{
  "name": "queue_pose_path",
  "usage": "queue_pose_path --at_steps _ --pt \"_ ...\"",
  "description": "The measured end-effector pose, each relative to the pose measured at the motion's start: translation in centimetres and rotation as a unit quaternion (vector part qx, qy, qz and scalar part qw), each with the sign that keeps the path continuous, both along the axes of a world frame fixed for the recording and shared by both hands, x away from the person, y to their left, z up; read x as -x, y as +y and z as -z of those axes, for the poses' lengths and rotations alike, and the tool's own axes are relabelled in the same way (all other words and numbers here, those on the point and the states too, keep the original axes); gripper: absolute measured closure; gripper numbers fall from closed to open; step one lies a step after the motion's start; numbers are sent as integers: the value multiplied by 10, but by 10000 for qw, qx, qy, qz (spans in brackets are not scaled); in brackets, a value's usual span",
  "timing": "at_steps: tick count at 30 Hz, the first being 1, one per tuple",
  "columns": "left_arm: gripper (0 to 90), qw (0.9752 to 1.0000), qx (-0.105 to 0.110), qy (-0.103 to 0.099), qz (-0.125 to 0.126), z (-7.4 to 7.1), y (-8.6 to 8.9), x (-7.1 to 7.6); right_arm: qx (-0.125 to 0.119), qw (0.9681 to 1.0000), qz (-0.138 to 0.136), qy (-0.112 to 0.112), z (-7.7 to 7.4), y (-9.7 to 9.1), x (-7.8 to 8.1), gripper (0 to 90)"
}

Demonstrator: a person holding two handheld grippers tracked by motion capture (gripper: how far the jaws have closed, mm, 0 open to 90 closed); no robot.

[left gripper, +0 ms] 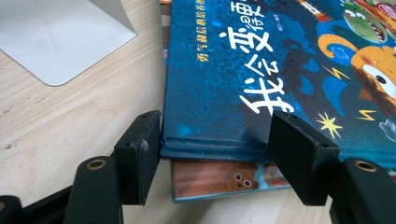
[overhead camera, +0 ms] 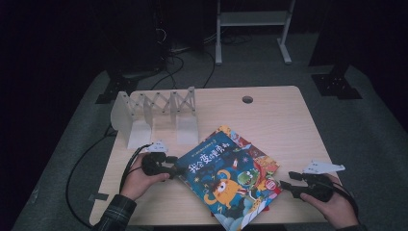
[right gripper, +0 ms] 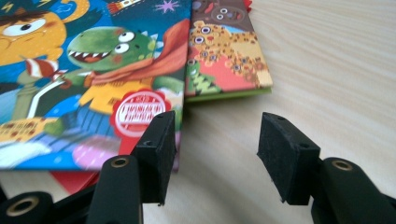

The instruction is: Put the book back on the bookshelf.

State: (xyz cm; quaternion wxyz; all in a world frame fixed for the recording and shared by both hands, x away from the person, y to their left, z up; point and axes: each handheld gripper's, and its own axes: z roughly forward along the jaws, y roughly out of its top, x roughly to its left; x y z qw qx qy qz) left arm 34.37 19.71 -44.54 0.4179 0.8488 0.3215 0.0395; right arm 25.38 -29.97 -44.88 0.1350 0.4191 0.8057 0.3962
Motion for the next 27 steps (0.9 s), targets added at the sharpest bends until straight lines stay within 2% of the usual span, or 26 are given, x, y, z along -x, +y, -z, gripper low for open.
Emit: queue_pose_path --at_steps 5,9,17,27 --pt "343 10000 -4 1 -20 0 0 0 -7 10000 9 36 2 -6 11 447" --pt "343 10000 -9 -2 -32 0 0 1 39 10000 0 62 4 -5 14 448" --pt "339 10000 -10 74 6 -1 0 4 115 9999 13 25 4 -2 3 448" --pt "292 9999 -39 149 1 -2 4 4 137 9999 96 -35 5 0 -21 443"
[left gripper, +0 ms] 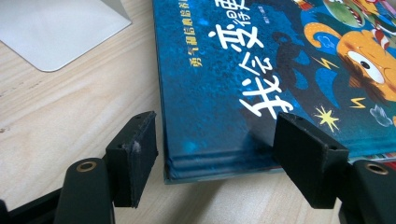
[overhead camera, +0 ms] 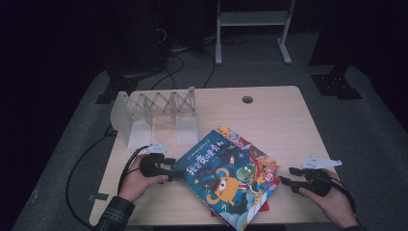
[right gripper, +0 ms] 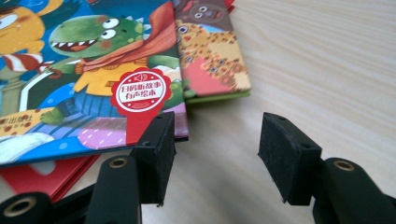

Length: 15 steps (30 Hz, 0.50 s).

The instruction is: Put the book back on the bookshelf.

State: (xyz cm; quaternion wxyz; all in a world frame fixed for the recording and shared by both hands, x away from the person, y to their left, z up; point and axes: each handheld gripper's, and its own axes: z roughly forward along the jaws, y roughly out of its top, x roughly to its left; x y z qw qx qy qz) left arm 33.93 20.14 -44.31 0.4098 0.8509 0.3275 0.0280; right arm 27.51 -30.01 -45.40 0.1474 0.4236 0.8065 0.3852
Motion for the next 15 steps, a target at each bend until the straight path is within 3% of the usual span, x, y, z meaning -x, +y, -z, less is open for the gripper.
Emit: queue_pose_path --at_steps 9,15 --pt "274 9998 53 -42 -187 0 4 -4 206 9997 18 -134 -2 9 -23 440" --pt "290 9999 120 69 -71 2 0 -5 237 9996 -6 -165 -2 12 -32 434"
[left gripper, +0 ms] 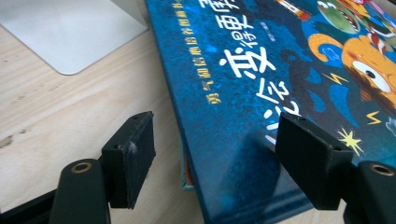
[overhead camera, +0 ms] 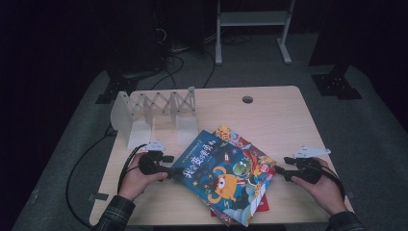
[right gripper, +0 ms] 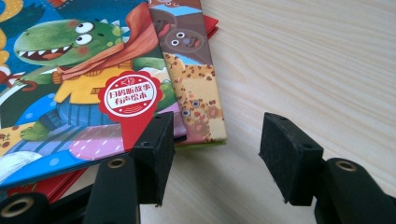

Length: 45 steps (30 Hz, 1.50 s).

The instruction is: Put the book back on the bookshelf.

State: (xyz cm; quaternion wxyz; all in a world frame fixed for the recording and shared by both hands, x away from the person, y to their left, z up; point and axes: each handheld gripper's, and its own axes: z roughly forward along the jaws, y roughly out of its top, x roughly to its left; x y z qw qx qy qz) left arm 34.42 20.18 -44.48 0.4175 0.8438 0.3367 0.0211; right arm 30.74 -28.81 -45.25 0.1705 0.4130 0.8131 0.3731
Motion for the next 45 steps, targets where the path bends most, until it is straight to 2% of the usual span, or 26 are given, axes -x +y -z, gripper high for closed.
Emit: queue_pose_path --at_steps 2,9,14,16,28,30,33,40,42,45 --pt "297 9999 -32 22 99 0 -3 3 10 10000 1 -5 0 1 -2 434" --pt "321 9999 -109 74 53 -3 -1 8 53 10000 -33 -10 0 3 -5 432" --pt "321 9997 -241 -23 37 -6 1 15 91 9999 -58 -39 -1 4 -6 431" --pt "324 9997 -212 64 46 -5 2 17 80 9999 -72 -64 -1 5 -6 430" --pt "366 9993 -168 282 178 -7 5 34 119 9996 -221 -103 -3 13 -8 420" --pt "380 9992 -143 315 180 -8 6 33 92 9996 -256 -110 -3 13 -8 405" --pt "366 9994 150 279 120 -10 8 27 -99 9994 -322 -76 -6 15 -8 383" --pt "311 9995 216 236 -61 -8 5 8 -253 9979 -597 46 -3 28 -11 373" --pt "306 9994 213 260 -91 -6 3 5 -175 9979 -626 16 -4 31 -12 372" --pt "295 9993 208 291 -81 -3 0 2 -183 9980 -602 32 -4 33 -13 369"
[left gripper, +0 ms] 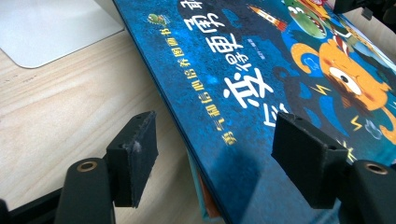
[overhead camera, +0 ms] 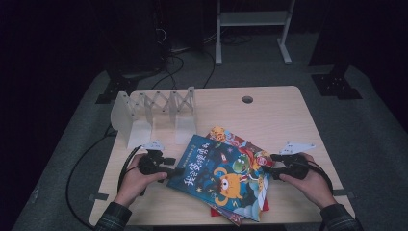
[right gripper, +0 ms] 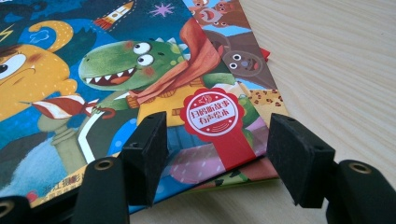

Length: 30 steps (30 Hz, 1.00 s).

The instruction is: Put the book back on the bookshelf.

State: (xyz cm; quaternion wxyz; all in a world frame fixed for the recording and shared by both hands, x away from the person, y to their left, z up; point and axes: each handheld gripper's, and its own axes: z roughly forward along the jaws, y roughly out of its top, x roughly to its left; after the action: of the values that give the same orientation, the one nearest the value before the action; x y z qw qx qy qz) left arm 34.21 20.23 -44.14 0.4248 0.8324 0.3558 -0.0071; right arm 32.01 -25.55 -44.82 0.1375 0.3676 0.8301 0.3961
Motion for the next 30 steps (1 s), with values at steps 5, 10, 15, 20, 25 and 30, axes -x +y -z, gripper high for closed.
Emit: queue_pose_path --at_steps 5,10,15,20,25,30 --pt "277 10000 -1 9 -10 2 -1 -1 -20 10000 -16 -24 1 1 0 360" --pt "258 9999 81 1 -92 4 2 -3 -4 9999 -122 -5 0 8 -2 361" --pt "250 9999 34 -35 -154 7 6 -5 4 9999 -170 -29 0 15 -5 355" --pt "246 9994 -27 75 -324 8 13 -6 -70 9995 -307 -29 0 23 -6 371" --pt "260 9994 -33 78 -323 6 20 -4 -9 9981 -600 -101 -1 47 -5 374" --pt "278 9994 86 115 -320 8 23 -2 -19 9978 -653 -108 -1 52 -5 375"
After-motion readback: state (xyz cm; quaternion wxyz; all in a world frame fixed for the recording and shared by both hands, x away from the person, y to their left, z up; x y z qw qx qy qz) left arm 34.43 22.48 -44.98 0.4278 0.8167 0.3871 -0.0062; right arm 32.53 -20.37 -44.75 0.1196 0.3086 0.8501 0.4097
